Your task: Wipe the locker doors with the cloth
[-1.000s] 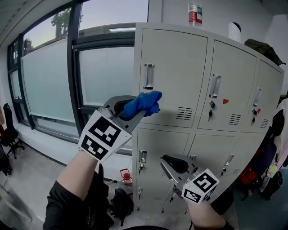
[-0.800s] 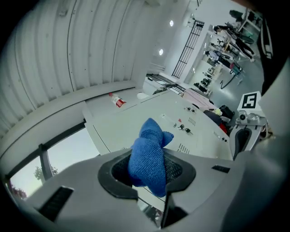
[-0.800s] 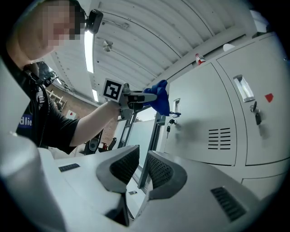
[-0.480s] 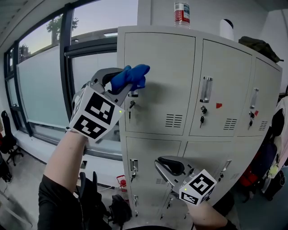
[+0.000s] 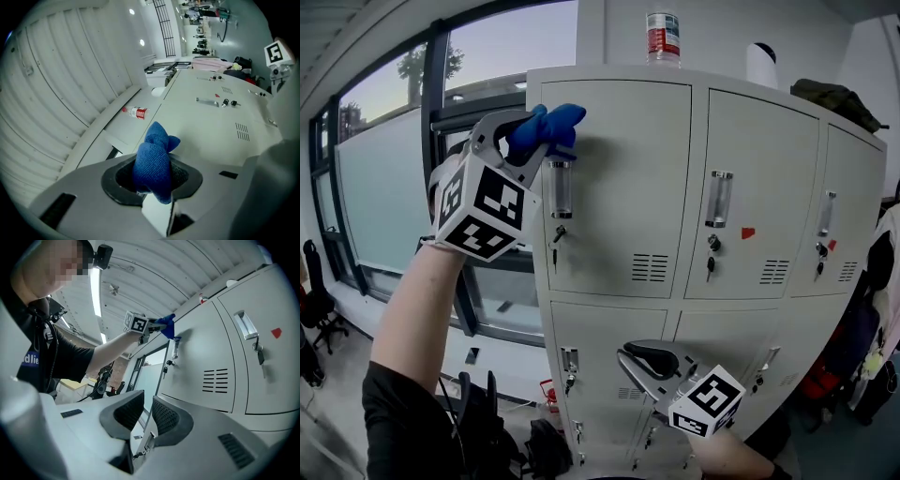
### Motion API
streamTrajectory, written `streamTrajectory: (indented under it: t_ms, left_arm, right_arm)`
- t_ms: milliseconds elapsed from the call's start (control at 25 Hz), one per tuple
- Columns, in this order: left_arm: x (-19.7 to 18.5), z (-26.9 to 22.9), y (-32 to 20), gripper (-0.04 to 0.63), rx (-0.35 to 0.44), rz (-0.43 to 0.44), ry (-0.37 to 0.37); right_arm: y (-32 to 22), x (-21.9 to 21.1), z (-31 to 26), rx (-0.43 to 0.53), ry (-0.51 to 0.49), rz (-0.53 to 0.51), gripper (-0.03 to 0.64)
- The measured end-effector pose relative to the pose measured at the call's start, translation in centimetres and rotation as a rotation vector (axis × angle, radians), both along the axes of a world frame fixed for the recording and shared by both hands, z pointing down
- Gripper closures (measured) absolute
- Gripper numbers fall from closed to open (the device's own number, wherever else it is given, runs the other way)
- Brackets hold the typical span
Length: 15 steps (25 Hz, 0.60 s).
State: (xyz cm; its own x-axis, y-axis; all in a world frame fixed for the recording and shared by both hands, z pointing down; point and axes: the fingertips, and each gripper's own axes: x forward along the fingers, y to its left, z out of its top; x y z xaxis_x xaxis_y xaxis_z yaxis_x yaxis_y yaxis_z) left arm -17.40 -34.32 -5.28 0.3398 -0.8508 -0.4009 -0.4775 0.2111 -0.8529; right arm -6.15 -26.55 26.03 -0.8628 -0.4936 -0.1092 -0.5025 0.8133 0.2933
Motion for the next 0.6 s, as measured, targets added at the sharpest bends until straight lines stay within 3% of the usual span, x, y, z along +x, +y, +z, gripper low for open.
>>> streamTrajectory:
  t_ms: [440,600]
  left_arm:
    - [-0.3,-3.0,-0.2,0.474,0.18,-0.208,-0.142]
    - [-0.4,-3.8,0.0,0.474,0.297,-0.28,-0.213]
  right_arm:
    - [0.1,-0.1,0.7,-0.014,0.003,-0.003,0.565]
    - [0.1,0.1,1.1,-0.024,-0.009,0.012,0.565]
